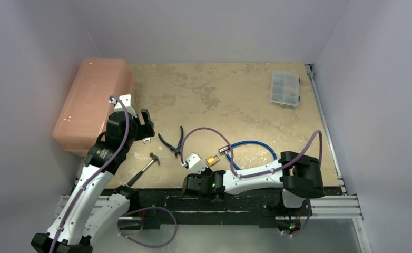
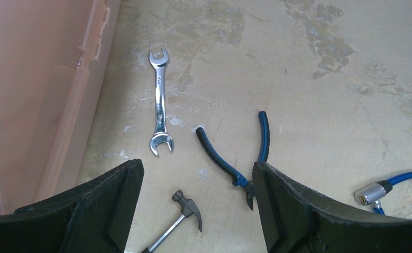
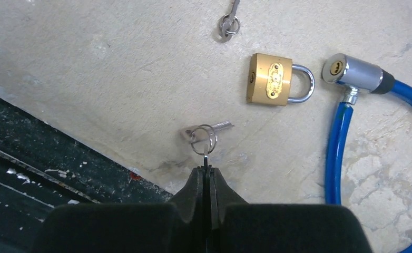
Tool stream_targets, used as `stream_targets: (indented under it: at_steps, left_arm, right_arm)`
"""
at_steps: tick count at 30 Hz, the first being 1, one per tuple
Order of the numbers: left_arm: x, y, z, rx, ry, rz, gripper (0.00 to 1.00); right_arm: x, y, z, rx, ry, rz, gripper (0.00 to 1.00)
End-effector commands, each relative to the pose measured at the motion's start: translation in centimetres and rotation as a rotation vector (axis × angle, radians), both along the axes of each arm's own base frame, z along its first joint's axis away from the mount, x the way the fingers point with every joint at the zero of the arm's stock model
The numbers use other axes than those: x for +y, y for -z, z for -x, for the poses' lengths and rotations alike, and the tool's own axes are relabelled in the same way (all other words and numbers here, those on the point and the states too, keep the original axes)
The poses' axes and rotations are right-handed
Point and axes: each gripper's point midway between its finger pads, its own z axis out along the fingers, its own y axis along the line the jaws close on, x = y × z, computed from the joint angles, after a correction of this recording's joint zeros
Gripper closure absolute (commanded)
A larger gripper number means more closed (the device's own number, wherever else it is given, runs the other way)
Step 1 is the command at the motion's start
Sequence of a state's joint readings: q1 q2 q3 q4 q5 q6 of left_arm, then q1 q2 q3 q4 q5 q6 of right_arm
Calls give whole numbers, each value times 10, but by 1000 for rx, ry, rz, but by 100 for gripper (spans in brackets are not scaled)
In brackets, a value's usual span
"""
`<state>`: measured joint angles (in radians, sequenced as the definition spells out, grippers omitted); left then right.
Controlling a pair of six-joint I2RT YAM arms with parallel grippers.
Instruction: Unlock with the key
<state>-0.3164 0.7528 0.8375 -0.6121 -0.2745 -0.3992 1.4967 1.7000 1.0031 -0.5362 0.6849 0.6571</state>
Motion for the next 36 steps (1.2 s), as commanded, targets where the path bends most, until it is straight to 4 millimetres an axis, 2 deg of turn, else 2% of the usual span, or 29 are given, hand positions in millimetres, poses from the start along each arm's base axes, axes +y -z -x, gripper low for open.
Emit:
stream_targets:
  at_steps: [1, 7, 11, 15, 20, 22, 24, 27, 30, 36]
  left_arm:
    - [2, -7, -3, -35, -6, -6, 19]
    - [2, -7, -3, -33, -6, -6, 19]
    - [1, -7, -3, -35, 0, -6, 19]
    - [-12, -12, -2, -61, 84, 18, 19]
    - [-47, -27, 6, -129, 289, 92, 19]
    - [-67, -32, 11, -145, 410, 132, 20]
    - [-91, -37, 22, -155, 557, 186, 21]
    - [-116, -41, 36, -156, 720, 262, 24]
    - [-141, -51, 56, -162, 888, 378, 25]
    - [-168, -72, 84, -201, 1090, 561, 25]
  right_arm:
    - [-2, -23, -7, -49, 35, -72, 100]
    - [3, -35, -3, -23, 40, -159, 100]
    - [7, -53, -3, -23, 42, -234, 100]
    - [14, -75, 1, -5, 9, -318, 100]
    - [23, -102, 1, 55, -64, -466, 100]
    - [24, -112, 0, 95, -111, -514, 100]
    - [21, -125, -6, 111, -132, -558, 100]
    - [16, -148, -9, 129, -208, -629, 100]
    - [10, -170, -5, 154, -323, -707, 100]
    - [0, -187, 4, 165, -445, -773, 100]
